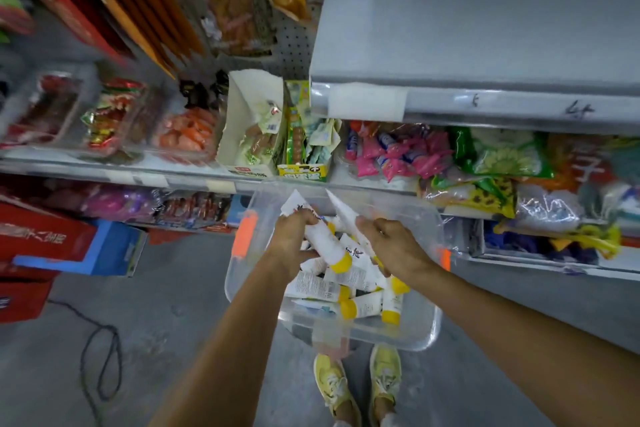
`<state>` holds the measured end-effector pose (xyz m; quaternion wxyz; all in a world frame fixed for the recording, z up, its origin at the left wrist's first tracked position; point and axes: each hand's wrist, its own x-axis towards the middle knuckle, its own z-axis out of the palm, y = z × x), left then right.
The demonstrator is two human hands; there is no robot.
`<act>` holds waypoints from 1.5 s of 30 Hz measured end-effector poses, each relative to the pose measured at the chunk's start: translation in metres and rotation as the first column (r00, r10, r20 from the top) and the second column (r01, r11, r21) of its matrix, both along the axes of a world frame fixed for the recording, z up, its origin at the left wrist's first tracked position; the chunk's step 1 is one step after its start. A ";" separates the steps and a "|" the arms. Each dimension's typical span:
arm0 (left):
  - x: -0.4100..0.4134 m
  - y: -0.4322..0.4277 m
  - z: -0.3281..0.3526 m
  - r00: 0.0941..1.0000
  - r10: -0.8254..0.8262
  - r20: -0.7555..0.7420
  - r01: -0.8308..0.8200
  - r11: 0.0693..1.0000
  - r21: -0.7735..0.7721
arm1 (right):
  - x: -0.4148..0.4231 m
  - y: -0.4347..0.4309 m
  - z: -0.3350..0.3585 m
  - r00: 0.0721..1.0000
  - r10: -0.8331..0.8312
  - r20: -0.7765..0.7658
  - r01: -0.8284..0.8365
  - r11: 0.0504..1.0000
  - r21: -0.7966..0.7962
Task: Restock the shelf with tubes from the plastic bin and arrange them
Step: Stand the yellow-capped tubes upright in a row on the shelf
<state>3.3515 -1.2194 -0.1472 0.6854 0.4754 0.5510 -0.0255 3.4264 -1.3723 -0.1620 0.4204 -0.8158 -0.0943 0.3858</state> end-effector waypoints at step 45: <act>0.064 -0.067 0.419 0.579 -0.585 0.568 -0.039 0.676 0.736 | 0.124 -0.077 0.454 0.741 -0.434 0.512 0.011 0.770 0.638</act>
